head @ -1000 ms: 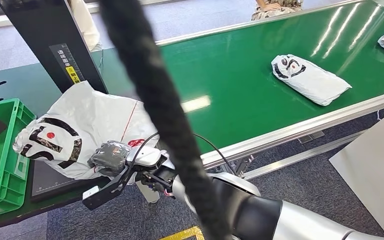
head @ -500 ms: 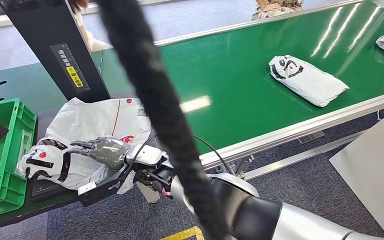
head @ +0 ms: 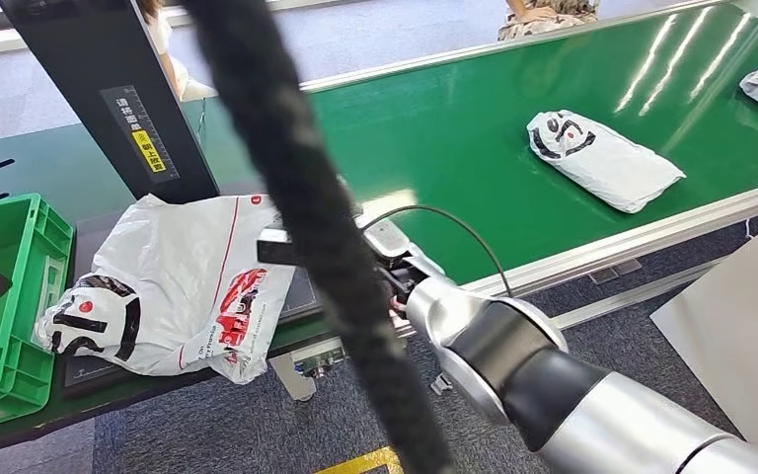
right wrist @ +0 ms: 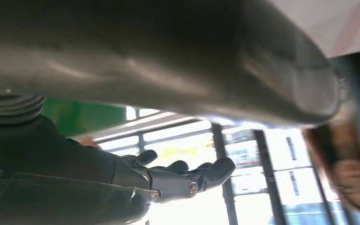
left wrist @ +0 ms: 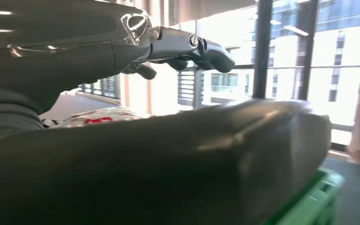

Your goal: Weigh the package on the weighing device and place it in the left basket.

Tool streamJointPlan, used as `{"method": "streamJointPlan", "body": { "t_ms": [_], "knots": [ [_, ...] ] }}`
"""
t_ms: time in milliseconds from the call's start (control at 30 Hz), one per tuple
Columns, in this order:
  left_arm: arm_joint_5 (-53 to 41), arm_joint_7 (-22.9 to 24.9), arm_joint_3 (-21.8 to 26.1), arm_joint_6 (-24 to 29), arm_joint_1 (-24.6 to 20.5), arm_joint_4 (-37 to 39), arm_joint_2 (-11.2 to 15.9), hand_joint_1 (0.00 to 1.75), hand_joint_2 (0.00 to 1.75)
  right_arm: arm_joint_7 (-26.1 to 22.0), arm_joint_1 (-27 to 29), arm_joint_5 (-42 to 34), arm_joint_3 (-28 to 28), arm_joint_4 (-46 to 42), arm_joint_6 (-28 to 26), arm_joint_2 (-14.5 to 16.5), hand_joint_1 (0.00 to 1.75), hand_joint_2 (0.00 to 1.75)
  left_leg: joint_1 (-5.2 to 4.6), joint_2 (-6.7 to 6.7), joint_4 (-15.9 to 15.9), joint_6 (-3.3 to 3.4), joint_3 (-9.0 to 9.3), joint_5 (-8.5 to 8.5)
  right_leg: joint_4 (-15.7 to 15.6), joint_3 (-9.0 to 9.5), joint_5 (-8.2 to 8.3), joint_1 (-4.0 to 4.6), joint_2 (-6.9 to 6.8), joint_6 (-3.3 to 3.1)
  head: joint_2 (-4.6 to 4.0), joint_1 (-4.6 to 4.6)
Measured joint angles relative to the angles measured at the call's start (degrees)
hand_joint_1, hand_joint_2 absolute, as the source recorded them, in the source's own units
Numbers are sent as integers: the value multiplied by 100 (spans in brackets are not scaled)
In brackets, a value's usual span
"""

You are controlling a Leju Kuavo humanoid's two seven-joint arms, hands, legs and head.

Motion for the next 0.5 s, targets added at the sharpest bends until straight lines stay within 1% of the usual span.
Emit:
{"method": "streamJointPlan", "body": {
  "t_ms": [67, 100, 267, 333, 400, 433, 500],
  "knots": [
    [-21, -152, -3, 48, 50, -1, -72, 0, 0, 106, -11, 61, -120, 12, 8, -173, 0, 0, 0, -10, 2, 1, -2, 0, 0, 2, 0, -1, -7, 0, 0, 1],
    [-28, -181, -4, 54, 59, -1, -87, 0, 0, 125, -13, 76, -142, 15, 11, -205, 0, 0, 0, -13, 2, 1, -2, -1, 0, 2, 0, -1, -8, 0, 0, 1],
    [-28, -181, -4, 54, 60, -1, -87, 0, 0, 125, -13, 76, -142, 15, 11, -205, 0, 0, 0, -13, 2, 1, -2, -1, 0, 2, 0, -1, -9, 0, 0, 1],
    [-32, -256, -8, 59, 78, -1, -128, 0, 0, 174, -15, 114, -179, 27, 26, -269, 0, 0, 0, -15, 2, 1, -3, -1, -1, 2, 0, -1, -10, 0, 0, 1],
    [-35, -528, -61, 93, 162, -1, -362, 0, 0, 387, -24, 277, -323, 92, 114, -537, 0, 0, -1, -15, 4, 3, -5, -2, -1, 3, 0, -2, -13, 1, 0, 1],
    [-24, -730, -121, 111, 219, 1, -556, 0, 0, 533, -31, 382, -416, 147, 198, -723, 0, 0, -1, -16, 5, 4, -7, -2, -1, 3, 1, -3, -15, 2, 0, 1],
    [27, -1058, -358, 115, 328, 40, -1106, 0, 0, 762, -38, 506, -601, 295, 363, -1068, 0, 0, -1, -17, 6, 4, -9, -3, -2, 2, 2, -4, -16, 3, 0, 1]
  ]
}}
